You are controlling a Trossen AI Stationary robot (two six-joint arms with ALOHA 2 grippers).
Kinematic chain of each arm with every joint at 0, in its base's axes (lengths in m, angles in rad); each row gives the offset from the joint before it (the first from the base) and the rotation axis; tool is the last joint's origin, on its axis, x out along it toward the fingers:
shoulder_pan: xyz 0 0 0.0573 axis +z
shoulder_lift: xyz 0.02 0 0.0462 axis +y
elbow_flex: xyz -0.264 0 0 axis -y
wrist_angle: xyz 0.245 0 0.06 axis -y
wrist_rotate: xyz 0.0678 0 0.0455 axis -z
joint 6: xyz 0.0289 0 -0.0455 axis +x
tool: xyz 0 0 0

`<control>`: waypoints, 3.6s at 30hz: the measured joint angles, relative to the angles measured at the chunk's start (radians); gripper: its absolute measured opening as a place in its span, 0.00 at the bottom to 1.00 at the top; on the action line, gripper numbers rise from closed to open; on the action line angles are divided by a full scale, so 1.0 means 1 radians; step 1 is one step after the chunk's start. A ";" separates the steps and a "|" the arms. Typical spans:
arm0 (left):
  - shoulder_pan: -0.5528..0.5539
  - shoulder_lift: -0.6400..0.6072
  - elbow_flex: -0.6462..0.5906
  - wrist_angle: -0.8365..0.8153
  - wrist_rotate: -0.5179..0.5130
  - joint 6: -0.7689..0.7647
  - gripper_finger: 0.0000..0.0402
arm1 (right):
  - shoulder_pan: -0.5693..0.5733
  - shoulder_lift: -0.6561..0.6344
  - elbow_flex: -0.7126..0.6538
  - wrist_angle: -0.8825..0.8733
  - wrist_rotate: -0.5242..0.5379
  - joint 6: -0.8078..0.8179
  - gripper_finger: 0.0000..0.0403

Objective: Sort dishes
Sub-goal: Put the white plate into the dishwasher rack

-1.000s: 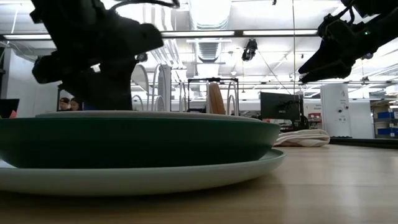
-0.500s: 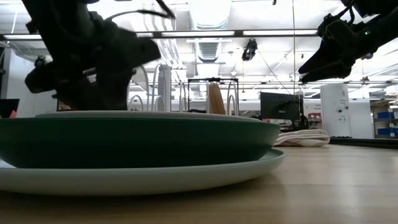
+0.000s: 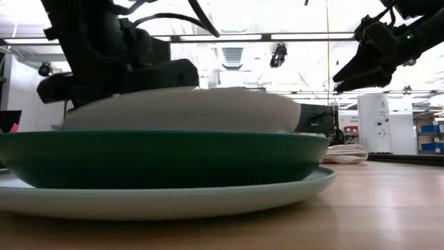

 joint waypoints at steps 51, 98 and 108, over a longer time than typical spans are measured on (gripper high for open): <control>0.022 -0.006 0.129 -0.170 0.122 -0.235 0.53 | 0.000 0.000 -0.001 -0.001 -0.001 0.005 0.74; 0.034 0.060 0.112 -0.085 0.120 -0.265 0.18 | 0.000 0.000 -0.002 -0.001 -0.001 0.003 0.74; 0.034 0.063 0.219 -0.270 0.128 -0.279 0.09 | 0.000 0.000 -0.002 -0.001 0.000 0.000 0.74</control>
